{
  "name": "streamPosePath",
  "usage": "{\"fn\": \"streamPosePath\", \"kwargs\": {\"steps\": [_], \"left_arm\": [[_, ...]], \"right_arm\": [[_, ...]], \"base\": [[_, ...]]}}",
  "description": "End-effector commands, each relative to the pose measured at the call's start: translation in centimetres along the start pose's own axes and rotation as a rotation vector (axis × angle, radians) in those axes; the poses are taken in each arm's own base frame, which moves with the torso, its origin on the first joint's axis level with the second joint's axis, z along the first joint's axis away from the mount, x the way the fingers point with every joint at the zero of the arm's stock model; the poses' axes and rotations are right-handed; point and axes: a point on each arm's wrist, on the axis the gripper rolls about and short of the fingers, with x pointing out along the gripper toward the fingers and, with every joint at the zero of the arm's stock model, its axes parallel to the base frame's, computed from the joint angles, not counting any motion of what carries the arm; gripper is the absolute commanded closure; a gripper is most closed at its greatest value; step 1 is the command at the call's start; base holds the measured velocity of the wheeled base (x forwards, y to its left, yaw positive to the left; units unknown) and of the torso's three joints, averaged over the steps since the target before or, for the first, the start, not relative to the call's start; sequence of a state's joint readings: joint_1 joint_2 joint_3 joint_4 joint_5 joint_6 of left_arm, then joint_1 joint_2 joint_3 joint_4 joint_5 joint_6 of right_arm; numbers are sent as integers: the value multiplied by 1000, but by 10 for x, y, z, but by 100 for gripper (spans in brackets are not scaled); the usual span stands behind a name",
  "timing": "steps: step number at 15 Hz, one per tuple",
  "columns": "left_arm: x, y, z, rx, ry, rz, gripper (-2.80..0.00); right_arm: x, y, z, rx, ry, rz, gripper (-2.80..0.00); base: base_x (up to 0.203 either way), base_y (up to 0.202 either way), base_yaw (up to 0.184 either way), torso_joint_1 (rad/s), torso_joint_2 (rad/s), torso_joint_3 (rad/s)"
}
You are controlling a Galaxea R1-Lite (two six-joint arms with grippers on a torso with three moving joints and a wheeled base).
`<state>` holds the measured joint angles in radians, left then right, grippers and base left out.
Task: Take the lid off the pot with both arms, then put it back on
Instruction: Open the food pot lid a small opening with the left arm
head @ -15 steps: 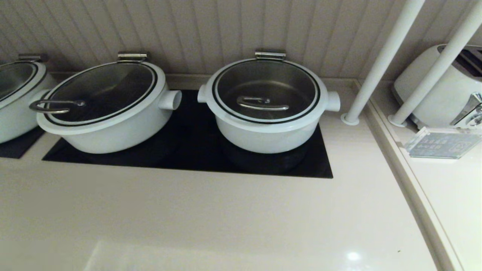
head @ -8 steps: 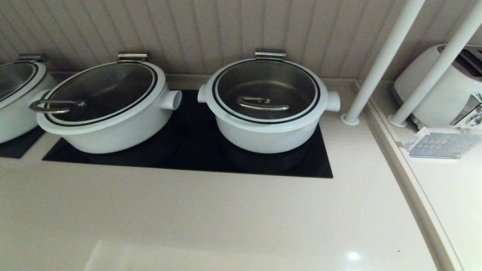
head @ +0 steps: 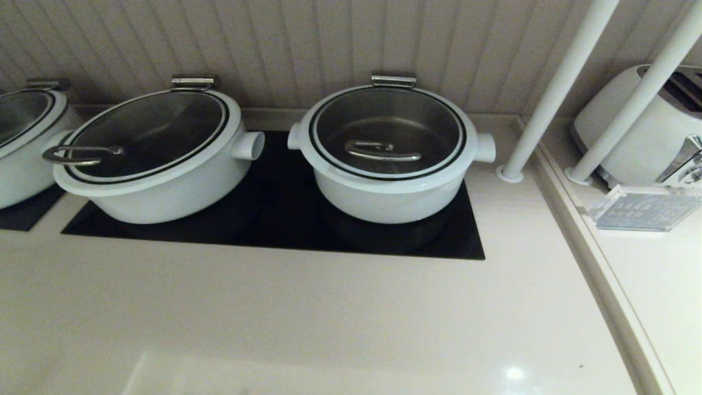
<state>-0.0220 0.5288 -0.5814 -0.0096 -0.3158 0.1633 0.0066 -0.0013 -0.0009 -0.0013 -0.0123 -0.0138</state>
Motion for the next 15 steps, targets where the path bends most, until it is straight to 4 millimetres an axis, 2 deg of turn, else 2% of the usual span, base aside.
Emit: {"fn": "streamPosePath", "kwargs": {"steps": [1, 4, 8, 11, 15], "left_arm": [[43, 15, 20, -35, 66, -120, 0], [71, 15, 20, -51, 66, -272, 0], [105, 17, 15, -93, 78, -307, 0], [123, 14, 8, -125, 108, -354, 0], [152, -2, 2, -137, 106, -463, 0]], "right_arm": [[0, 0, 0, 2, 2, -1, 0], [0, 0, 0, -2, 0, 0, 0], [0, 0, 0, -8, 4, 0, 0], [0, 0, 0, -20, 3, 4, 0], [0, 0, 0, -29, 3, 4, 0]], "base": [[0, 0, 0, 0, 0, 0], [0, 0, 0, 0, 0, 0], [0, 0, 0, 0, 0, 0], [0, 0, 0, 0, 0, 0], [0, 0, 0, 0, 0, 0]]}}
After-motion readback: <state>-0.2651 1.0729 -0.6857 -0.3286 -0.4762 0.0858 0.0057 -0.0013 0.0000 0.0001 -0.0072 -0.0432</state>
